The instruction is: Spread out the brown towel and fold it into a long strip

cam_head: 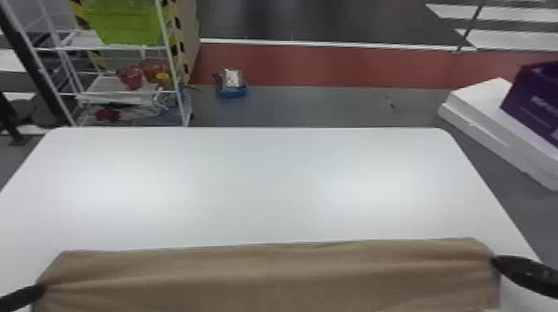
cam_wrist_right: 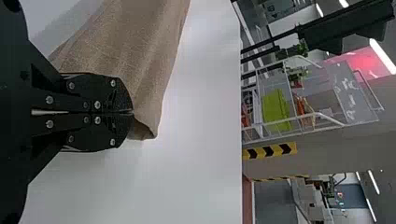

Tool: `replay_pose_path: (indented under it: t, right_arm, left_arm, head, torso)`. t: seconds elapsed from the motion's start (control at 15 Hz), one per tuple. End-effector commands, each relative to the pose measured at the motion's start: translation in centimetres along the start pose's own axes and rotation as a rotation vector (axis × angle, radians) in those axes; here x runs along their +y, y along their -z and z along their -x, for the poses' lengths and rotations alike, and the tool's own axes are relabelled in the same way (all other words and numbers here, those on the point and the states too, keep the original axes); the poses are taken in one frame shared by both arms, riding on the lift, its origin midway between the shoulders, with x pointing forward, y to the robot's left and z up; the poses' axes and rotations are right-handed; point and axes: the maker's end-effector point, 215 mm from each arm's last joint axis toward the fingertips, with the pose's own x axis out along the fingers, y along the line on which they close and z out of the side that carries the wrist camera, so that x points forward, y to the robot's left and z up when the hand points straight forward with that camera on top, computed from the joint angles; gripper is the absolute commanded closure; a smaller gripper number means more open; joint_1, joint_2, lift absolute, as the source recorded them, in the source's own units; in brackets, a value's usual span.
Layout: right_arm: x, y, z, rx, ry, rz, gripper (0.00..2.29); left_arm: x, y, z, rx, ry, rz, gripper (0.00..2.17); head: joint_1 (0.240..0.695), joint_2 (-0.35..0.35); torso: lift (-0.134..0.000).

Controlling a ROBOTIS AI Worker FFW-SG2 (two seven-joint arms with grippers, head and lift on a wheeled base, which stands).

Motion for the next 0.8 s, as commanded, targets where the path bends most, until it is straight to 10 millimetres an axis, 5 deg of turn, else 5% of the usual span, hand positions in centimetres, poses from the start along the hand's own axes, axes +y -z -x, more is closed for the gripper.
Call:
replay_pose_path:
  t: [0.0,0.73]
  right_arm:
    - [0.2,-0.1,0.0,-0.002,-0.007,-0.002,1.42]
    - [0.2,-0.4,-0.5,0.001,-0.007,-0.012,1.42]
  left_arm:
    - [-0.2,0.2,-0.2,0.007,0.002,-0.001,1.6]
    - [-1.5,-0.8,-0.6,-0.005,0.002,-0.038,1.6]
  head:
    - [0.695,-0.066]
    - [0.695,-0.068]
  torso:
    - [-0.123]
    - [-0.123]
